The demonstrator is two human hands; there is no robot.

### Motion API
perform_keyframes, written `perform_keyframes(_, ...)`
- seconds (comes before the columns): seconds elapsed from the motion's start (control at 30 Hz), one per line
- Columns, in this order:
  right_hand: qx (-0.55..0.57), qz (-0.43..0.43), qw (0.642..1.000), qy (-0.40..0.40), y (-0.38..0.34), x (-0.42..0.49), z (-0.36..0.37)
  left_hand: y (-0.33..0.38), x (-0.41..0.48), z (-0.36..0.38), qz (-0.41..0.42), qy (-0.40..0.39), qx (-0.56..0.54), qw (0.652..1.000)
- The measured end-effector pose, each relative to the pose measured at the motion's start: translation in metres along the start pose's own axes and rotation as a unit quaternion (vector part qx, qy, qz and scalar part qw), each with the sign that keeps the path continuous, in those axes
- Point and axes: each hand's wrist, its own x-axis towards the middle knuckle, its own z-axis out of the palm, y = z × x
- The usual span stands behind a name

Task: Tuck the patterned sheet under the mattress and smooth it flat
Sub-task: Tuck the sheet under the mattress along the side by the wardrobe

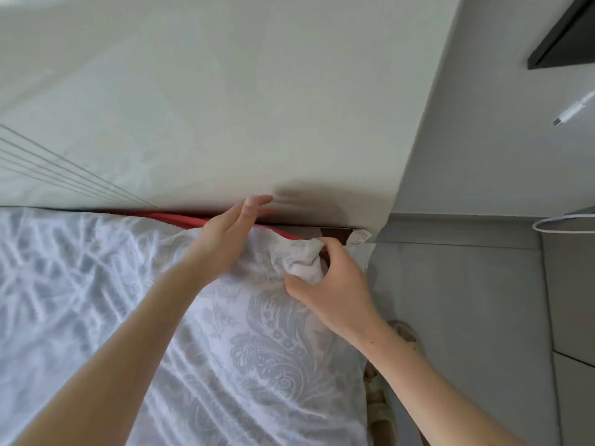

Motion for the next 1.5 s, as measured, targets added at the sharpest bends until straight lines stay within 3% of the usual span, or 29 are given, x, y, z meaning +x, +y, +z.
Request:
perform_keyframes(0.1, -0.037, -0.001, 0.999, -0.005, -0.014, -0.010, 0.001, 0.007, 0.014, -0.012, -0.082, -0.124, 0.035, 0.988)
perform_keyframes(0.2, -0.065, 0.007, 0.998, -0.019, -0.021, -0.008, -0.003, 0.014, 0.025, -0.017, -0.144, -0.188, 0.062, 0.970)
perform_keyframes(0.27, -0.142, -0.010, 0.989, -0.031, -0.027, -0.006, -0.007, 0.020, 0.025, -0.021, -0.162, -0.204, 0.062, 0.964)
perform_keyframes(0.37, -0.310, -0.089, 0.943, 0.085, -0.038, 0.003, -0.007, 0.027, 0.022, -0.025, -0.146, -0.186, 0.035, 0.971)
perform_keyframes(0.43, -0.361, -0.161, 0.905, 0.161, -0.047, 0.013, 0.001, 0.032, 0.018, -0.025, -0.125, -0.185, 0.044, 0.974)
perform_keyframes(0.53, -0.410, -0.266, 0.848, 0.203, -0.064, 0.020, 0.004, 0.042, 0.013, -0.030, -0.124, -0.185, 0.064, 0.973)
perform_keyframes(0.63, -0.449, -0.294, 0.807, 0.248, -0.077, 0.027, -0.013, 0.041, 0.012, -0.039, -0.147, -0.157, 0.102, 0.971)
perform_keyframes(0.73, -0.446, -0.251, 0.820, 0.255, -0.075, 0.036, -0.014, 0.034, 0.015, -0.040, -0.126, -0.157, 0.098, 0.975)
perform_keyframes(0.8, -0.478, -0.206, 0.826, 0.217, -0.070, 0.036, -0.007, 0.032, 0.016, -0.038, -0.117, -0.169, 0.087, 0.975)
perform_keyframes(0.9, -0.532, -0.039, 0.839, 0.104, -0.057, 0.040, -0.006, 0.028, 0.022, -0.033, -0.093, -0.191, 0.092, 0.973)
perform_keyframes(0.97, -0.519, 0.056, 0.850, 0.072, -0.057, 0.046, -0.009, 0.025, 0.024, -0.030, -0.071, -0.221, 0.098, 0.968)
perform_keyframes(1.1, -0.527, 0.092, 0.843, 0.048, -0.058, 0.061, -0.009, 0.024, 0.023, -0.029, -0.056, -0.263, 0.114, 0.957)
perform_keyframes(1.23, -0.517, 0.092, 0.851, 0.026, -0.058, 0.062, -0.013, 0.030, 0.022, -0.013, -0.038, -0.197, 0.260, 0.944)
perform_keyframes(1.33, -0.476, 0.046, 0.878, 0.031, -0.051, 0.056, -0.022, 0.032, 0.018, 0.001, 0.053, -0.148, 0.353, 0.922)
perform_keyframes(1.4, -0.392, -0.064, 0.906, 0.145, -0.046, 0.033, -0.032, 0.028, 0.016, 0.005, 0.091, -0.134, 0.381, 0.910)
perform_keyframes(1.47, -0.294, -0.162, 0.898, 0.284, -0.042, -0.004, -0.039, 0.023, 0.018, 0.007, 0.116, -0.124, 0.403, 0.899)
perform_keyframes(1.5, -0.257, -0.171, 0.902, 0.303, -0.039, -0.023, -0.040, 0.022, 0.018, 0.008, 0.127, -0.122, 0.415, 0.893)
